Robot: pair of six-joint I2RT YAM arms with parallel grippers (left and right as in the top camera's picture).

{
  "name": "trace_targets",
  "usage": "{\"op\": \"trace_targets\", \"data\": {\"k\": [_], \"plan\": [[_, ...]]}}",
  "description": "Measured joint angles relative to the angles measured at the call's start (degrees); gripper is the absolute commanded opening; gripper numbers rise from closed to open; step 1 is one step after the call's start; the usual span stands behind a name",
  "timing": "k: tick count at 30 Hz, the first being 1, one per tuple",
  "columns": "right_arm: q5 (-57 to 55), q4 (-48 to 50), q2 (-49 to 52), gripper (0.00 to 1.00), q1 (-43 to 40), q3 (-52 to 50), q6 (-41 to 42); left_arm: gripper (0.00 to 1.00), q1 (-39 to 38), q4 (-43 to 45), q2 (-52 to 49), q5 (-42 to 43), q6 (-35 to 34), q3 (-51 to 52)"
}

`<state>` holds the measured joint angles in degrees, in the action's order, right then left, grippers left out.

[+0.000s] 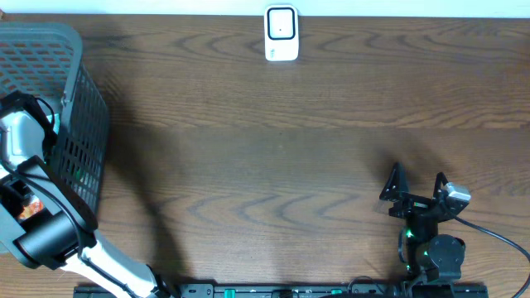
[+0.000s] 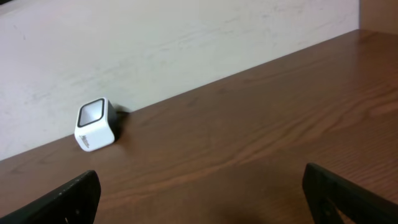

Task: Scan the item barcode
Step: 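Lower the left gripper into the basket and grasp the green-lidded jar, then lift the jar out and carry it to the white scanner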

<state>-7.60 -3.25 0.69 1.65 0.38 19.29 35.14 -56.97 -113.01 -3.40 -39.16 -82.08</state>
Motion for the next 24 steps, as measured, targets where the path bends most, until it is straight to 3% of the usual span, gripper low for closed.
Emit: {"op": "trace_targets", "data": {"k": [7,16,24], "plan": [[0.00,0.00,0.00,0.99,0.00,0.00,0.00,0.72,1.16,-8.81,-0.61,-0.24,0.00,-3.72],[0.00,0.00,0.00,0.99,0.00,0.00,0.00,0.72,3.67,-19.06,3.37,-0.13,0.00,-20.65],[0.00,0.00,0.00,0.99,0.00,0.00,-0.02,0.72,3.58,-18.14,16.15,10.40,0.00,-28.17]]}}
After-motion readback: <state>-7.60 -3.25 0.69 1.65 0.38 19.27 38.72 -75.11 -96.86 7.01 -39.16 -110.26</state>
